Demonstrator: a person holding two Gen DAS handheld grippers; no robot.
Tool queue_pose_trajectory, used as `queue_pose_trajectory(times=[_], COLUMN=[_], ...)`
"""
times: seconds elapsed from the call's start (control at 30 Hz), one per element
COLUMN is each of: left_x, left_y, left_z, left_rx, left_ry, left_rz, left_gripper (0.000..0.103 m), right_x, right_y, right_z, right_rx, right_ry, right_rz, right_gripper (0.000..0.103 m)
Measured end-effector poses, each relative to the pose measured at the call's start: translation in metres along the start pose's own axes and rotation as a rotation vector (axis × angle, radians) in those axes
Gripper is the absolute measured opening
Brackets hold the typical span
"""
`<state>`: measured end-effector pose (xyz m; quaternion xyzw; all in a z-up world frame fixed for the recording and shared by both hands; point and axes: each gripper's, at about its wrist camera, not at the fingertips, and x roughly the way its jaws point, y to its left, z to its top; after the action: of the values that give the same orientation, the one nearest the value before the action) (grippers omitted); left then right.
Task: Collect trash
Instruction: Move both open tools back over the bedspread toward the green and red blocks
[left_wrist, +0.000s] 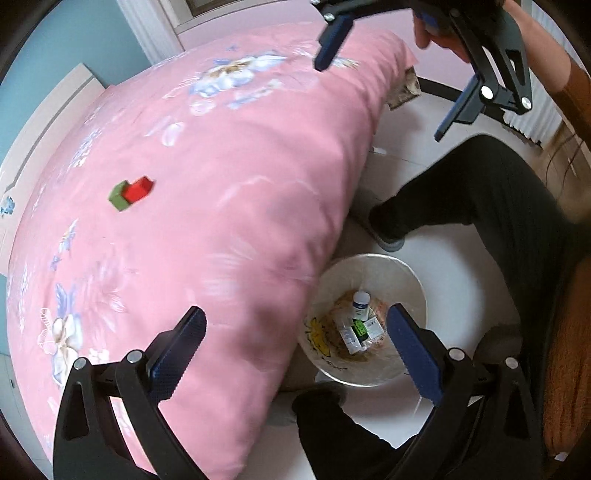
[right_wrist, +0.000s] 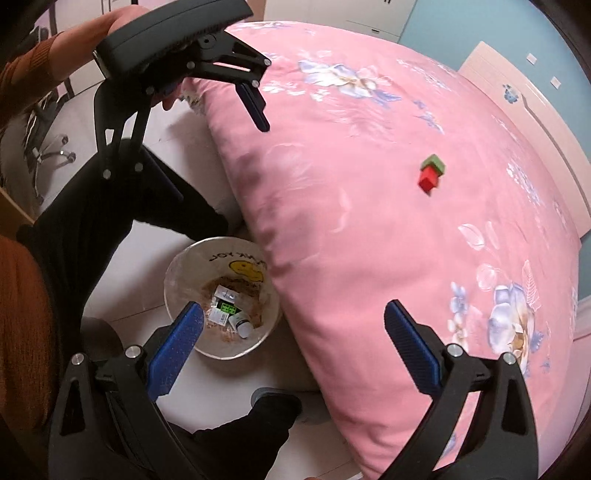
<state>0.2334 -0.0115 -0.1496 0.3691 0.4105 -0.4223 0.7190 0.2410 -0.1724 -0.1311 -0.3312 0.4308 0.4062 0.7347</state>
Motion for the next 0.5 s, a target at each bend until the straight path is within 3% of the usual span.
queue_pose_trajectory(times=[0.5], left_x=[-0.014], left_y=[0.080], left_z=[0.032], left_rx=[-0.057], left_ry=[-0.032], left_rz=[0.054], left_gripper=[0.099], right_x=[0.004], right_y=[-0.070], right_z=[0.020], right_rx=[0.073], right_ry=[0.014], right_rz=[0.000], right_gripper=[0.096])
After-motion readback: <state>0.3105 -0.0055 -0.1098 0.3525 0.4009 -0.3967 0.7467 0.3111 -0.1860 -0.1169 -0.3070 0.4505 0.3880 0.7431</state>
